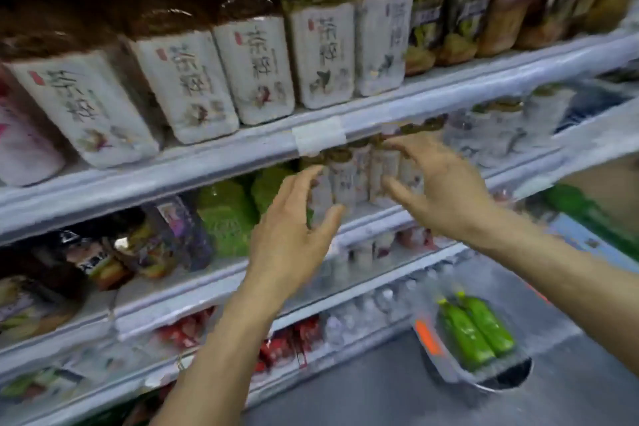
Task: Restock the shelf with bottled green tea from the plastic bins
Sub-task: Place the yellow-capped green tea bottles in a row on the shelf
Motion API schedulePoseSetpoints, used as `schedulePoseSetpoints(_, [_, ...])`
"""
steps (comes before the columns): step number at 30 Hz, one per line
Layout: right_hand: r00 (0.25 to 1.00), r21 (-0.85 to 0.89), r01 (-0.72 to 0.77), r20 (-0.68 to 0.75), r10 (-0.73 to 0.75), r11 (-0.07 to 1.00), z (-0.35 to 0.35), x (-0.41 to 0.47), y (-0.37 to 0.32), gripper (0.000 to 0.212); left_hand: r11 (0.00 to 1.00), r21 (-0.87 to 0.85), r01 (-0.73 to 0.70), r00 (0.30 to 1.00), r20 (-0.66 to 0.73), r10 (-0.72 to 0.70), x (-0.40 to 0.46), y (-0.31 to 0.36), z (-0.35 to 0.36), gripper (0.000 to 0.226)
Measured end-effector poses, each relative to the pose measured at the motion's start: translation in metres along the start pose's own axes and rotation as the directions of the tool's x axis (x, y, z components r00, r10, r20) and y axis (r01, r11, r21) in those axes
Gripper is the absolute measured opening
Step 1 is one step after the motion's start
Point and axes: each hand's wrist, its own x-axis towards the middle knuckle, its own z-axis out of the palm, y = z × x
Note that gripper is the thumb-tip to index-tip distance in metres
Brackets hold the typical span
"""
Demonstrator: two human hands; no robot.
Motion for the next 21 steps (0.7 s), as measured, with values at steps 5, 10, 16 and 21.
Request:
schedulePoseSetpoints(5, [0.915,-0.015,-0.284,0.294,0.276,0.959,0.022,-0.064,0.092,0.046,0.950,-0.166,0.263,0.927,0.317,-0.202,-0.038,0.001,0.106,0.053])
schedulePoseSetpoints(10, [0.733,-0.109,-0.520,0.453,0.508,0.847,0.045,-0.124,0.171,0.048,0.854,-0.208,0.476,0.786,0.537,-0.307,-0.040,-0.008,0.181,0.053])
schedulePoseSetpoints(16, [0.522,-0.222,-0.695,0.498,0.692,0.684,0.071,-0.204,0.260,0.046,0.765,-0.188,0.616,0.634,0.694,-0.341,-0.037,-0.015,0.287,0.038])
schedulePoseSetpoints(21, [0.349,-0.286,-0.746,0.601,0.719,0.601,0.106,-0.251,0.339,0.048,0.630,-0.128,0.766,0.483,0.762,-0.432,-0.054,-0.017,0.382,0.052])
